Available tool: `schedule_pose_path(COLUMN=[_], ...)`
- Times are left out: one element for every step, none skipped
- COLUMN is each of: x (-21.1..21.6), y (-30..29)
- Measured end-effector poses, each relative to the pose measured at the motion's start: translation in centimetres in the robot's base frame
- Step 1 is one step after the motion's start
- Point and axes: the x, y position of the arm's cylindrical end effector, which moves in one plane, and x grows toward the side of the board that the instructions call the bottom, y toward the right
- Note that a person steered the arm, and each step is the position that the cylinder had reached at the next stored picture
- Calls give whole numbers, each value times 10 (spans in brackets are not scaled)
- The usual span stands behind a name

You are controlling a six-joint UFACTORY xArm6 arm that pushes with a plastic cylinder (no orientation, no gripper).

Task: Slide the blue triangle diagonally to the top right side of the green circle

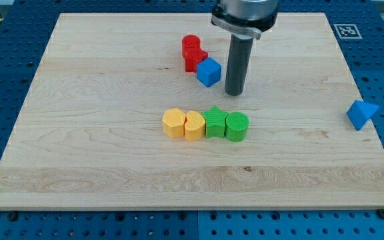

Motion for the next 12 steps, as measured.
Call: schedule_pose_path(x=[-23, -26, -26, -26, -26, -30, -36, -24, 12, 42, 75, 99], y=[1, -10, -40, -62, -44, 10, 103, 196, 266, 270, 254, 228])
